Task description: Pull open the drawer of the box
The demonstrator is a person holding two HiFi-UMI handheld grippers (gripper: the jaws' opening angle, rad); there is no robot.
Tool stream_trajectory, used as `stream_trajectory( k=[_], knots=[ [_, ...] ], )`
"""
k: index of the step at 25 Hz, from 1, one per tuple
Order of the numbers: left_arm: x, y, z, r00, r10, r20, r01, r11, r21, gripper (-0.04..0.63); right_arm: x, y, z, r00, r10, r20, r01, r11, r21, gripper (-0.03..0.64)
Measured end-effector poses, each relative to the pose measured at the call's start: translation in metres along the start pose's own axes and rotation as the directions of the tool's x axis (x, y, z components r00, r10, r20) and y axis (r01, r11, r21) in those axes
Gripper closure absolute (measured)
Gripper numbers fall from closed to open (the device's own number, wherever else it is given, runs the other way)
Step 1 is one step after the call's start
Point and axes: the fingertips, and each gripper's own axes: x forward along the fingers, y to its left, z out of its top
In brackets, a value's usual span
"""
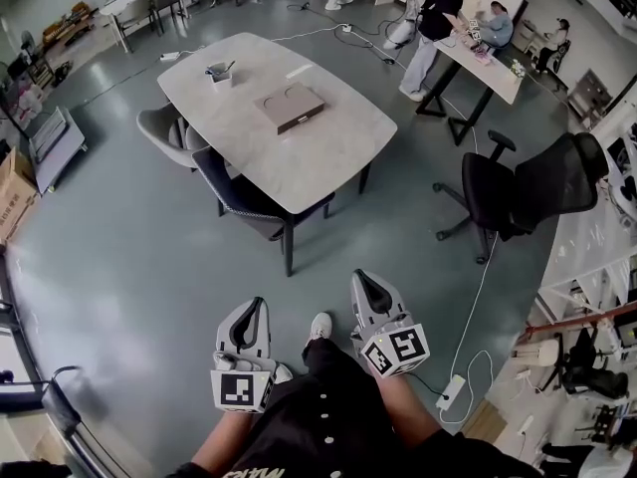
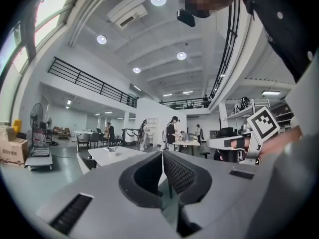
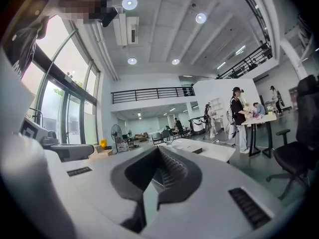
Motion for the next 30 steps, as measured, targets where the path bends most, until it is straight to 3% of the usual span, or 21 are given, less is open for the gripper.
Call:
stream_trajectory(
  k=[18,30],
  knots=[
    [0.169,0.016,0.037,0.997,0.060,0.055,-0.062,0.998,0.032,0.578,0.123,-0.111,0.035,0.994,0.107,0.000,-0.107,0.994,-0.009,0.620],
    [0.218,0.016,0.040,0.995,0.092,0.044,-0.094,0.995,0.038,0.578,0.165,-0.150,0.040,0.990,0.138,-0.017,-0.138,0.990,0.009,0.620]
  ],
)
